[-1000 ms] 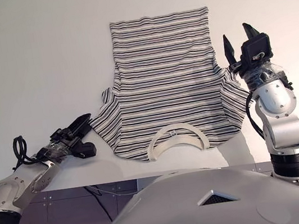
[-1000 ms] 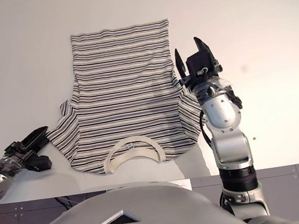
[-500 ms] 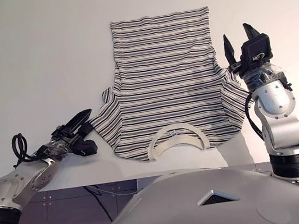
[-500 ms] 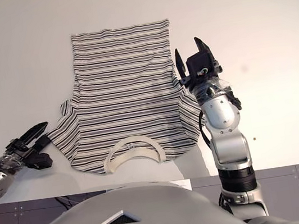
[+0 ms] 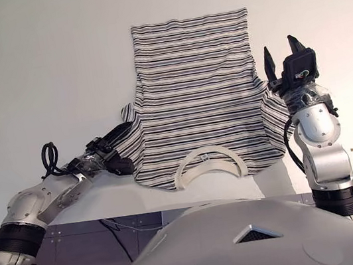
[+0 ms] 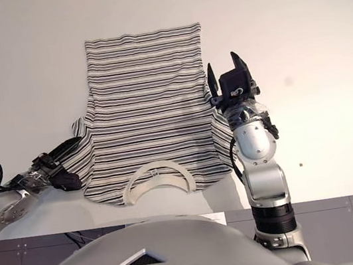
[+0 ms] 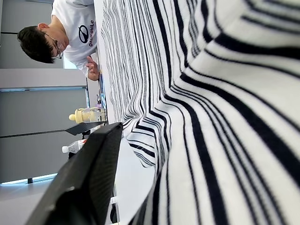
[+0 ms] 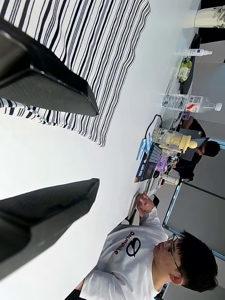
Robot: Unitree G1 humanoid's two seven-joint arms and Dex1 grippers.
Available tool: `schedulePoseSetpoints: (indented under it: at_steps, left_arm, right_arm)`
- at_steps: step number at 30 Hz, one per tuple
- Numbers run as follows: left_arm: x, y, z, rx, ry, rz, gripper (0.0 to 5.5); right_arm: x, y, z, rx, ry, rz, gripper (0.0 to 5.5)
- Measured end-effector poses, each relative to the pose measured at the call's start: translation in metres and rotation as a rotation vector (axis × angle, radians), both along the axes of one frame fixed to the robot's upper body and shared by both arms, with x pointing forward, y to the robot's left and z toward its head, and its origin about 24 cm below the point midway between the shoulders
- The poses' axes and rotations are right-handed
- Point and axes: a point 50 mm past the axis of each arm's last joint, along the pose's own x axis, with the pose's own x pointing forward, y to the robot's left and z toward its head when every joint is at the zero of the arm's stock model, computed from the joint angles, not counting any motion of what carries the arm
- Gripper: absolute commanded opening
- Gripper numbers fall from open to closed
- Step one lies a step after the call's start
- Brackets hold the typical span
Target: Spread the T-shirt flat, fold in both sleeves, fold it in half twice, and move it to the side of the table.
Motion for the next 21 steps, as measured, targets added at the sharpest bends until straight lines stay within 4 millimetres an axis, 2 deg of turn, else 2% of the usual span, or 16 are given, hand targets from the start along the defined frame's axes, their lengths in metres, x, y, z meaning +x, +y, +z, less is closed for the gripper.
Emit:
schedulePoseSetpoints:
  at_steps: [9,21]
  left_arm:
    - [0.016,-0.016,-0.004,0.001,-0.117,0.133,1.31]
    - [0.017,-0.018,-0.005,0.004,-0.159,0.148,1.31]
  right_arm:
    - [-0.005,0.0,-0.006,0.01,0.027,-0.009,2.44]
    - [-0.011,0.006,-0.011,0.009,0.045,-0.024,2.44]
